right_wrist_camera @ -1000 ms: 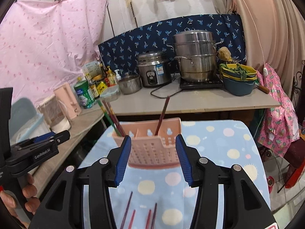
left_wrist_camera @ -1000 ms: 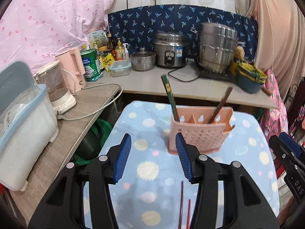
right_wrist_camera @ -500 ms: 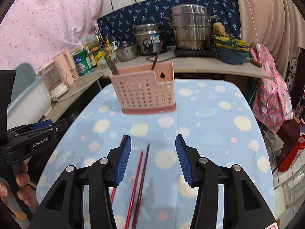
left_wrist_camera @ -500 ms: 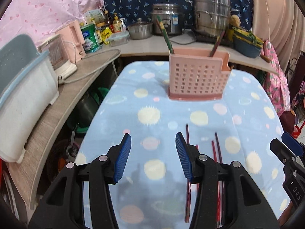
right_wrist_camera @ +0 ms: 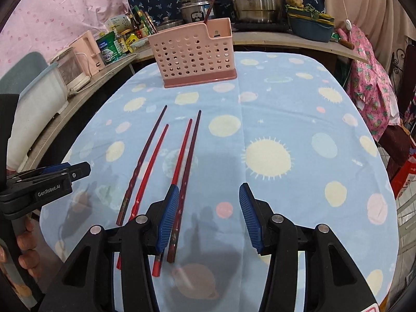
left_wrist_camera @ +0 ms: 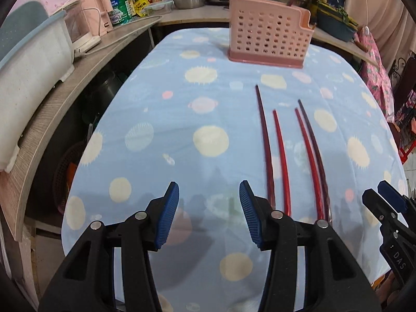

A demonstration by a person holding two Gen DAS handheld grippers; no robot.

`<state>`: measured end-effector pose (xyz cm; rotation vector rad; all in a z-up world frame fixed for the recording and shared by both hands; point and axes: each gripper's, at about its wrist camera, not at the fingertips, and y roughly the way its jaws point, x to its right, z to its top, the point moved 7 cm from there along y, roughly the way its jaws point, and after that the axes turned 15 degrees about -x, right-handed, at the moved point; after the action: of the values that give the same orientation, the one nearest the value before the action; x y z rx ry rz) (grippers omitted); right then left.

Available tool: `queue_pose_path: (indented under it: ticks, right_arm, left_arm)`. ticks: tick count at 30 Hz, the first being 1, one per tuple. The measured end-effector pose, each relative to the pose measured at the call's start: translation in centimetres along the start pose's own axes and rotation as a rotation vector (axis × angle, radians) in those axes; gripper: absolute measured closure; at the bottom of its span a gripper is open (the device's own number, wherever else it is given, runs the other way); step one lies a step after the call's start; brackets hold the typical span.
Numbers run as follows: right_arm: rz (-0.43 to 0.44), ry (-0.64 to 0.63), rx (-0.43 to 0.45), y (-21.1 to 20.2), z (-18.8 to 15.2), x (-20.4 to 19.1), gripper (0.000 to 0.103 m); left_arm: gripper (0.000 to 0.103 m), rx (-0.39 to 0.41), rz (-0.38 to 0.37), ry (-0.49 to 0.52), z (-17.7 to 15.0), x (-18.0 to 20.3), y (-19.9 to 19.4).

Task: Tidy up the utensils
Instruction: 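Move both grippers back down to the dark-red chopsticks on the board, then close left gripper on a dark-red chopstick while right gripper grasps another dark-red chopstick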

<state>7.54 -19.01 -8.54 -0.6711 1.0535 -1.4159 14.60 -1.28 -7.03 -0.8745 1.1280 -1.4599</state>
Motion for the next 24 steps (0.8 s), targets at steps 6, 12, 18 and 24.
queue_pose_path:
  ticks: [6,12,18,24]
  right_arm:
    - [-0.004,-0.019,-0.042,1.4,-2.4,-0.8,0.056]
    - [0.003,-0.044,-0.075,2.5,-3.7,-1.9,0.062]
    - [0.006,-0.062,-0.098,3.2,-4.1,-2.5,0.072]
    - [0.013,-0.077,-0.111,3.7,-4.2,-2.9,0.078]
  left_arm:
    - [0.057,-0.02,0.011,0.017,-1.4,0.1,0.6]
    - [0.057,-0.035,0.012,0.034,-2.4,0.6,1.1]
    - [0.055,-0.048,0.016,0.04,-2.8,0.8,1.6]
    - [0.053,-0.049,0.014,0.042,-2.9,0.9,1.7]
